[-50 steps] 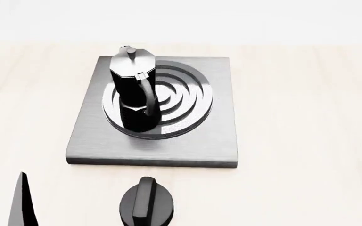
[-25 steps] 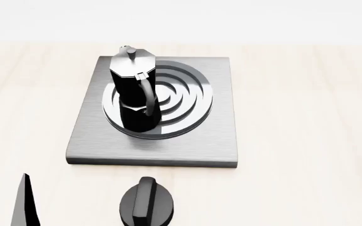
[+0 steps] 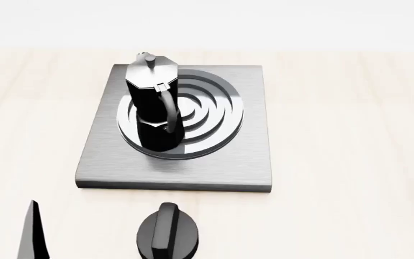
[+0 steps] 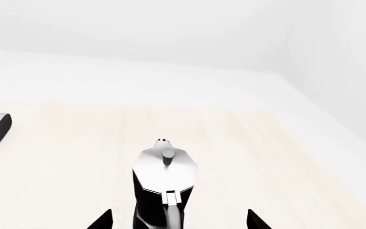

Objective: Put both moka pots on the stove.

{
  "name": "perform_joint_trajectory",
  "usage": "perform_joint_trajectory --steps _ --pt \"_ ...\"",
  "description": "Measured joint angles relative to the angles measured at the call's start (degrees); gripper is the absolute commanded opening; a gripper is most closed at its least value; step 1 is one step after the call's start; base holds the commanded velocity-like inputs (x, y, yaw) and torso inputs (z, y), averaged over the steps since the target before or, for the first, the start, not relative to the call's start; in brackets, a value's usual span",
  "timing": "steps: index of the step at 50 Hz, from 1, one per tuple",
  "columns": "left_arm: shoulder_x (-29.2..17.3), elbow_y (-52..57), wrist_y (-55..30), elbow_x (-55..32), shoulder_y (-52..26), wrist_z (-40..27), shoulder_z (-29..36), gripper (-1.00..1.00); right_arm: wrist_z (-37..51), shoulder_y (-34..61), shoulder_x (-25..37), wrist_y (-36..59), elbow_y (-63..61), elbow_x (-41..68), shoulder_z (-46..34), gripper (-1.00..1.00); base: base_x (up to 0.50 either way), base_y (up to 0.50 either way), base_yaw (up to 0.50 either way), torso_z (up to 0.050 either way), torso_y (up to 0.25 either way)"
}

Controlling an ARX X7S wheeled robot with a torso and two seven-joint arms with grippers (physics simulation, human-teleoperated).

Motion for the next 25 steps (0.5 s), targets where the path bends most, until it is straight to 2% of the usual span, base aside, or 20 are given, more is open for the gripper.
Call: perform_joint_trajectory --steps 25 --pt "0.0 -0.6 0.2 0.1 -0.3 -0.1 0.6 1.00 -1.8 3.3 -4.8 -2.5 8.5 -5.3 -4.9 1.00 0.00 0.00 0.00 0.000 0.000"
